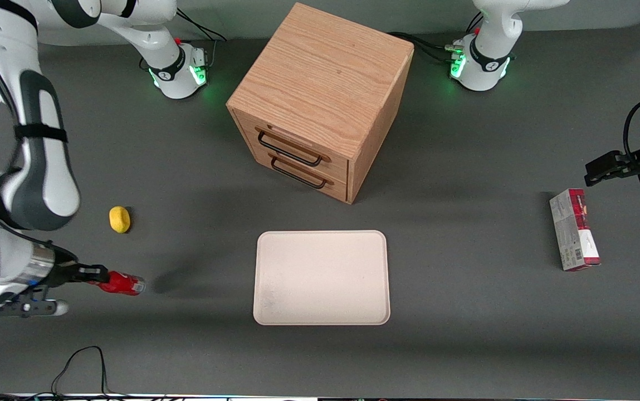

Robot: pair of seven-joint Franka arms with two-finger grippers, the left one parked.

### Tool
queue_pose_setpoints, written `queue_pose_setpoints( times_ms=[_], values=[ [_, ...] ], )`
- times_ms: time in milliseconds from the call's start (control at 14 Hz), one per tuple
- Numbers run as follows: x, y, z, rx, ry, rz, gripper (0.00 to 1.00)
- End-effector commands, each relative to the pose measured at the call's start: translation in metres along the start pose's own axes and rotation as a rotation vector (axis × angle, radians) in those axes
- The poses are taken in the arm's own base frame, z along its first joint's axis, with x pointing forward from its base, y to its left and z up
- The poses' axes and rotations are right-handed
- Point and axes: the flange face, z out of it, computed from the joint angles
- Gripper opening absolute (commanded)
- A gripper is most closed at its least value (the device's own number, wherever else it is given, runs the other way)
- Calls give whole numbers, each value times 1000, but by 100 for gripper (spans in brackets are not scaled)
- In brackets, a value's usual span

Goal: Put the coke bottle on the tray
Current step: 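Carry the red bottle over the cream tray and lower it upright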

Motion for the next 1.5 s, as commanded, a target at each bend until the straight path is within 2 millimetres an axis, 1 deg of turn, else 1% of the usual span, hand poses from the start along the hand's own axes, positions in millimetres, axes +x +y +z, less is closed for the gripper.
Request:
queue_pose_setpoints(
  times_ms=[0,143,214,357,429,571,714,786,857,929,1000,1143,1214,1429],
  values=[
    [-11,-16,-84,-23,-21,6,0],
    [-20,-50,-109,-28,-21,55,0],
    [-24,-77,-113,-27,-13,96,0],
    [-33,-144,-118,-32,21,176,0],
    [-37,-176,-118,-12,41,209,0],
    [-45,-230,-116,48,74,261,0],
    [-47,-265,-105,80,92,285,0],
    [-50,-282,-95,85,86,277,0],
    [-51,-295,-81,81,74,260,0],
    [-49,-304,-68,62,88,242,0],
    [-47,-313,-45,42,90,224,0],
    [-29,-326,2,85,116,216,0],
    [-24,-334,24,92,137,220,0],
    [-11,-334,71,82,176,218,0]
  ],
)
